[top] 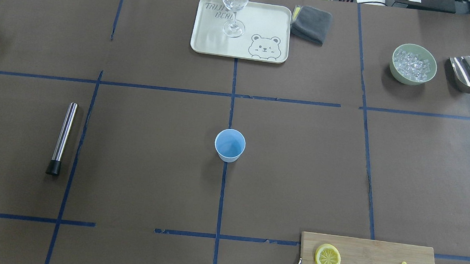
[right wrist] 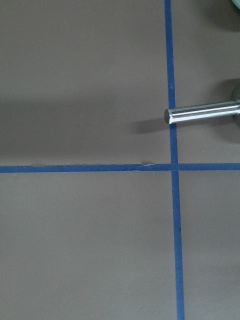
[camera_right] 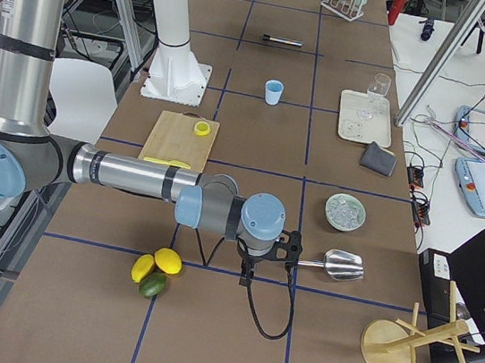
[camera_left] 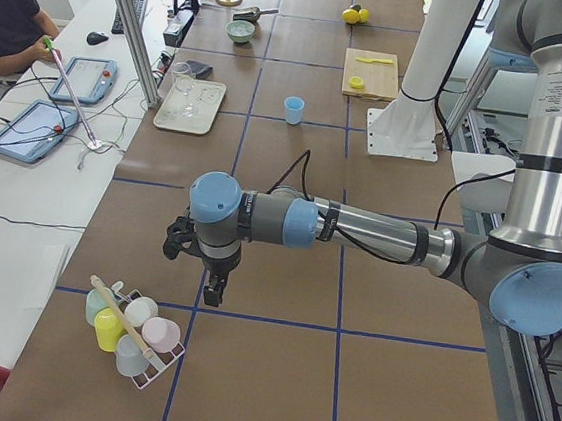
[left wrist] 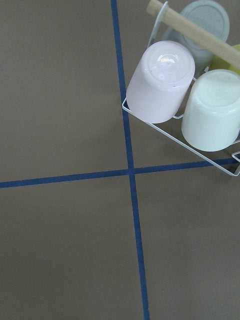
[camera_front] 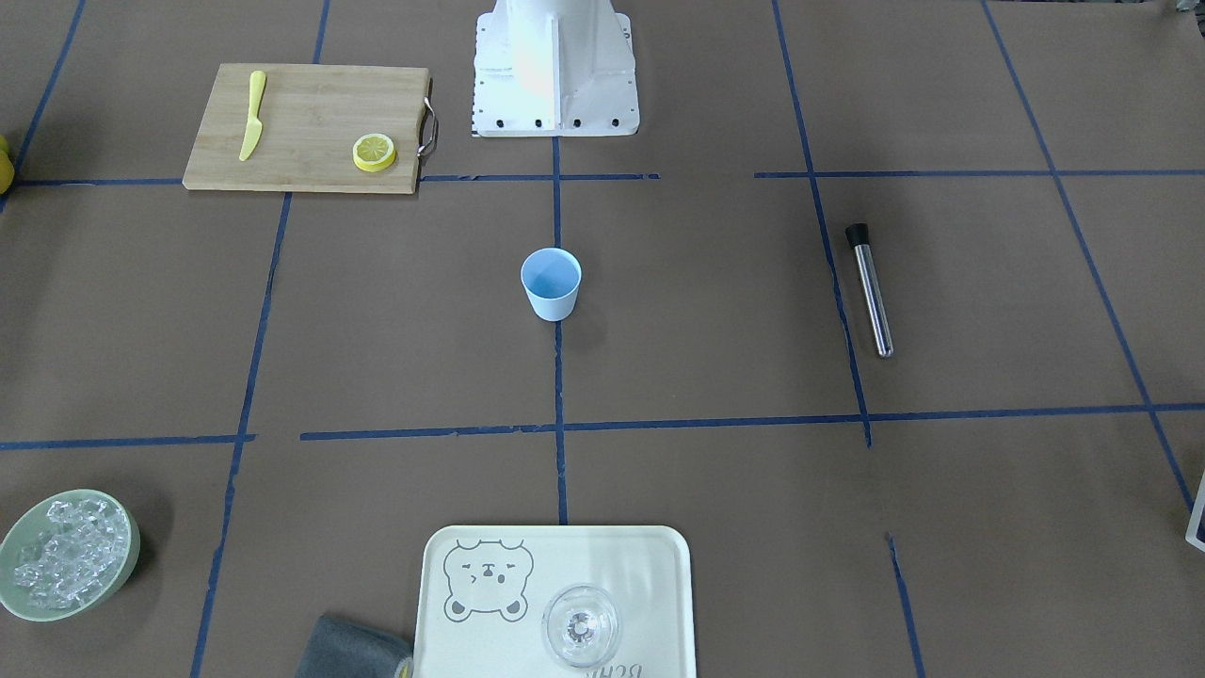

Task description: Squeeze lemon into cup

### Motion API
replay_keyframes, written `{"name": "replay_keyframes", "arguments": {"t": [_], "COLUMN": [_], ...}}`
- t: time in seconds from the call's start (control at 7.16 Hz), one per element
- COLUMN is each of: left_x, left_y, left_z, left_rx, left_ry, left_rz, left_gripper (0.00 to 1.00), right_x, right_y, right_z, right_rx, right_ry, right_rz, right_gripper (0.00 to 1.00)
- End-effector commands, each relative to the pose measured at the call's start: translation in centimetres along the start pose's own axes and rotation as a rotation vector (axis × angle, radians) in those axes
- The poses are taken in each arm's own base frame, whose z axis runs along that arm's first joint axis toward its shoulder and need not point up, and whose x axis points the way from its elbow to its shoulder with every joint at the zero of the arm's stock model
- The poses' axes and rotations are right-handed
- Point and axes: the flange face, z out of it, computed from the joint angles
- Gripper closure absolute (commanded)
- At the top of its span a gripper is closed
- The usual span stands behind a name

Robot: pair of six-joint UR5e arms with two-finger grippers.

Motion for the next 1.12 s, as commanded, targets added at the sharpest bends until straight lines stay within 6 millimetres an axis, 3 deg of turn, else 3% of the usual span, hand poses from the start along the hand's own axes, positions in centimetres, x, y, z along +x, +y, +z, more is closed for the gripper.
{"name": "replay_keyframes", "arguments": {"t": [0.0, 0.28, 0.56, 0.7, 0.84, 0.98], "left_x": [0.0, 0.4, 2.2, 3.6, 4.7, 6.7], "left_y": [0.0, -0.3, -1.3, -1.7, -2.3, -3.7], "left_z": [-0.1, -0.2, -1.8, -2.7, -2.5, -2.1], "left_rx": [0.003, 0.011, 0.056, 0.097, 0.124, 0.115], "left_ry": [0.000, 0.003, 0.006, 0.004, 0.006, 0.012], "left_rz": [0.002, 0.011, 0.054, 0.106, 0.153, 0.191], "left_gripper": [0.00, 0.00, 0.00, 0.00, 0.00, 0.00], "right_x": [-0.2, -0.7, -2.3, -4.7, -8.5, -7.8], "right_y": [-0.3, -0.9, -1.3, -2.2, -5.4, -4.9], "right_z": [-0.2, -0.7, -1.6, -1.9, -4.5, -3.8], "right_rx": [0.006, 0.016, 0.034, 0.037, 0.080, 0.066], "right_ry": [0.007, 0.006, -0.006, -0.060, -0.085, -0.095], "right_rz": [-0.008, -0.018, -0.034, -0.043, -0.083, -0.065], "right_gripper": [0.00, 0.00, 0.00, 0.00, 0.00, 0.00]}}
